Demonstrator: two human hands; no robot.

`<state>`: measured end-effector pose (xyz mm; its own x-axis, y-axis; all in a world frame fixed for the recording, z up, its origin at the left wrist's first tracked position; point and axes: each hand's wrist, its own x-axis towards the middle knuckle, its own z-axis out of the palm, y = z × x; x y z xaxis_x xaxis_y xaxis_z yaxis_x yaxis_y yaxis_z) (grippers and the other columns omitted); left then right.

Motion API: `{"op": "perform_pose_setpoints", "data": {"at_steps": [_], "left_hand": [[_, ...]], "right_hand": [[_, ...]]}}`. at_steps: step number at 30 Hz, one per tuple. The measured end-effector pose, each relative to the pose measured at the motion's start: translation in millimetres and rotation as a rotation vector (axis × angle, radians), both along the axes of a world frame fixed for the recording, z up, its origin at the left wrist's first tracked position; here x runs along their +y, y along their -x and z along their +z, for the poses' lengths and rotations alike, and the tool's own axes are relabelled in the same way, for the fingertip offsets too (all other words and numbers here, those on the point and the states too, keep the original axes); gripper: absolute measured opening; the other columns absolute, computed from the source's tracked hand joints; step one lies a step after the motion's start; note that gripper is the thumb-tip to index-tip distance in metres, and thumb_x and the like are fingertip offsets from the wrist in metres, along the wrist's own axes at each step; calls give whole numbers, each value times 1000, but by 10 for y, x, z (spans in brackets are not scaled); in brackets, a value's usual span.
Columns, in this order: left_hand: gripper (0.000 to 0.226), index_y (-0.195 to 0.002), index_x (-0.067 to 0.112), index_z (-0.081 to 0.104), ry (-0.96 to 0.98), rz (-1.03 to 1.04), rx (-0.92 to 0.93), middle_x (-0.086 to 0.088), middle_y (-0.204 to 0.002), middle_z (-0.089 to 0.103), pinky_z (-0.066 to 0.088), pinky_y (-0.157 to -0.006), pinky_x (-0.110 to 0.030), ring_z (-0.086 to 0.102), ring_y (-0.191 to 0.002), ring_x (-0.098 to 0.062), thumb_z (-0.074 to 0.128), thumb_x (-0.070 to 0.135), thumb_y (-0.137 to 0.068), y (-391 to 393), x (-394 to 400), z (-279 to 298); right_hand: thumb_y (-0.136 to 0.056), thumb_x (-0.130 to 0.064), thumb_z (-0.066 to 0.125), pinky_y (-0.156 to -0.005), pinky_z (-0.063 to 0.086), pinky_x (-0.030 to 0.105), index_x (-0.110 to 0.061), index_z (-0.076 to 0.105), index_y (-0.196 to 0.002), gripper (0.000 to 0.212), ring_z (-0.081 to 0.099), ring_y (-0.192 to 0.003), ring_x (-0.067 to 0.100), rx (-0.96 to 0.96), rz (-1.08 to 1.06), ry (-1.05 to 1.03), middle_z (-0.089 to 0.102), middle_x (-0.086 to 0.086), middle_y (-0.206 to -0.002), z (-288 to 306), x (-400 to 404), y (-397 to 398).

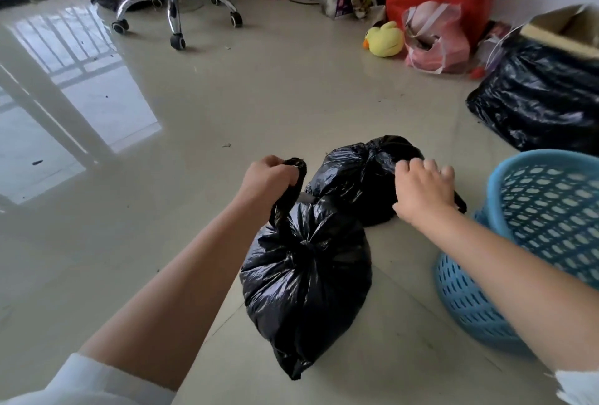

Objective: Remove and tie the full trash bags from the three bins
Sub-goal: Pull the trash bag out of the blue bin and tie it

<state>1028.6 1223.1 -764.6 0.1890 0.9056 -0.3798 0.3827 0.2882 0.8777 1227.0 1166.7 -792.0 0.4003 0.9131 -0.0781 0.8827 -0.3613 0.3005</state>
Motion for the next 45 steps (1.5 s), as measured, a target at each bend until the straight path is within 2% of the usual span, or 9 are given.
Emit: {"op": "perform_pose_setpoints", "data": {"at_steps": [5, 10, 13, 20, 24, 29, 35, 39, 45], "left_hand": [[18, -63, 11, 52, -56, -106, 160, -4, -58, 47, 36, -51, -21, 45, -53, -17, 53, 4, -80, -211, -28, 44], [29, -53, 13, 39, -108, -145, 257, -3, -53, 35, 24, -51, -23, 33, -52, -18, 52, 8, -79, -344, 104, 207], [20, -61, 11, 47, -110, -224, 366, -3, -58, 40, 27, -51, -22, 38, -57, -18, 52, 10, -80, -423, 214, 543], [9, -79, 5, 49, -24, -432, 703, -2, -59, 39, 33, -52, -24, 44, -65, -22, 49, 11, -85, -283, 172, 1796], [13, -77, 5, 47, -46, -417, 755, 0, -62, 39, 36, -55, -25, 46, -77, -24, 46, 11, -88, -237, 198, 2898], [14, -75, 3, 45, -149, -523, 802, -2, -63, 37, 28, -43, -21, 40, -55, -17, 42, 4, -89, -472, 108, 4418], [20, -105, 5, 56, -492, -650, 925, -14, -100, 57, 40, -67, -30, 57, -98, -31, 41, 0, -92, -873, -334, 6119], [30, -120, 3, 53, -682, -857, 1050, -14, -121, 54, 47, -86, -33, 49, -117, -29, 42, 0, -92, -1170, -755, 6774], [36, -128, 5, 49, -875, -1151, 1046, -14, -132, 49, 47, -93, -36, 45, -125, -28, 41, 6, -94, -1711, -1735, 7048]], "right_hand": [[-88, -14, 43, -99, 31, 30, -23, 55, -118, 34, 46, -120, 20, -142, -169, 244, 57, -1, -124, -67, -66, -273], [-90, -13, 42, -109, 25, 39, -9, 60, -101, 22, 47, -122, 31, 241, -208, 99, 57, 13, -125, 413, 353, -281], [-86, -10, 46, -87, 41, 36, -2, 56, -74, 17, 54, -103, 35, 442, -119, -66, 59, 22, -106, 863, 572, -196], [-92, -10, 45, -90, 43, 37, 4, 64, -103, 26, 54, -107, 37, 680, 31, -129, 62, 22, -114, 2050, 717, 150], [-92, -10, 44, -84, 44, 35, 1, 64, -103, 26, 55, -105, 35, 645, 148, -109, 60, 21, -114, 3132, 658, 229], [-90, -8, 44, -81, 45, 34, 0, 62, -110, 28, 55, -106, 35, 556, 263, -105, 57, 20, -117, 4676, 421, 33], [-89, -4, 44, -74, 46, 34, -2, 60, -110, 26, 56, -101, 33, 357, 296, -184, 58, 15, -112, 6313, -231, -330], [-91, -4, 43, -74, 43, 34, -2, 57, -115, 27, 53, -109, 31, 251, 210, -180, 52, 14, -124, 6941, -908, -455], [-90, -5, 45, -67, 34, 31, -3, 56, -103, 17, 54, -105, 30, 259, -105, -209, 57, 12, -107, 7231, -2249, -678]]}}
